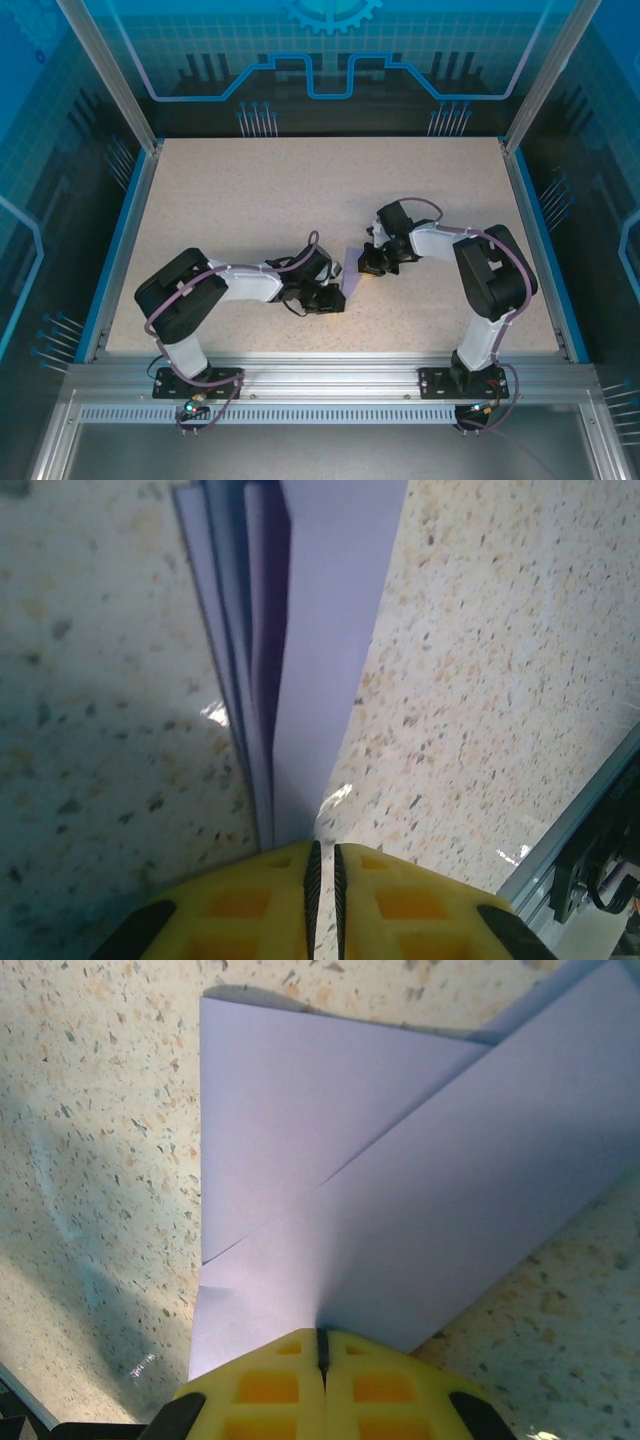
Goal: Fold a paper plane with a square sheet of paper (fold left side to right side)
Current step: Fold the wing for the fifth time at the center of the table.
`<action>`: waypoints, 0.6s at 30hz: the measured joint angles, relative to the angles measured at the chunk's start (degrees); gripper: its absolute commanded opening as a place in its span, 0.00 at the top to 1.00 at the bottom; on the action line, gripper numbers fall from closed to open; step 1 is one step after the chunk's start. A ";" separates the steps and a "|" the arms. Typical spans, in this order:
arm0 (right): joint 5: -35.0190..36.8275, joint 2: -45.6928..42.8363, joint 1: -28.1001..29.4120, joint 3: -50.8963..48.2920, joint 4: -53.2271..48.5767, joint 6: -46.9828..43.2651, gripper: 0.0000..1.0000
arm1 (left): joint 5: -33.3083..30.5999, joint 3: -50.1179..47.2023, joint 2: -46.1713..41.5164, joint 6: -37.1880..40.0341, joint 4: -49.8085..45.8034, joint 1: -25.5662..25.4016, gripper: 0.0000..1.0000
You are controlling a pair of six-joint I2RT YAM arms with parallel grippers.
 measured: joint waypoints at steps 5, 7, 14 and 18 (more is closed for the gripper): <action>-0.07 0.09 0.00 0.20 -0.28 0.00 1.00 | 0.00 -0.81 -1.40 0.02 -2.51 -0.07 0.85; -0.07 0.09 0.00 0.22 -0.33 0.00 1.00 | -0.02 -0.81 -1.90 0.04 -3.85 -0.07 0.85; -0.04 0.09 0.00 0.22 -0.35 0.00 1.00 | -0.48 -0.72 -6.49 0.74 -10.88 0.46 0.84; -0.07 0.09 0.00 0.22 -0.35 0.00 1.00 | -0.44 1.81 -8.07 1.84 -13.05 0.70 0.84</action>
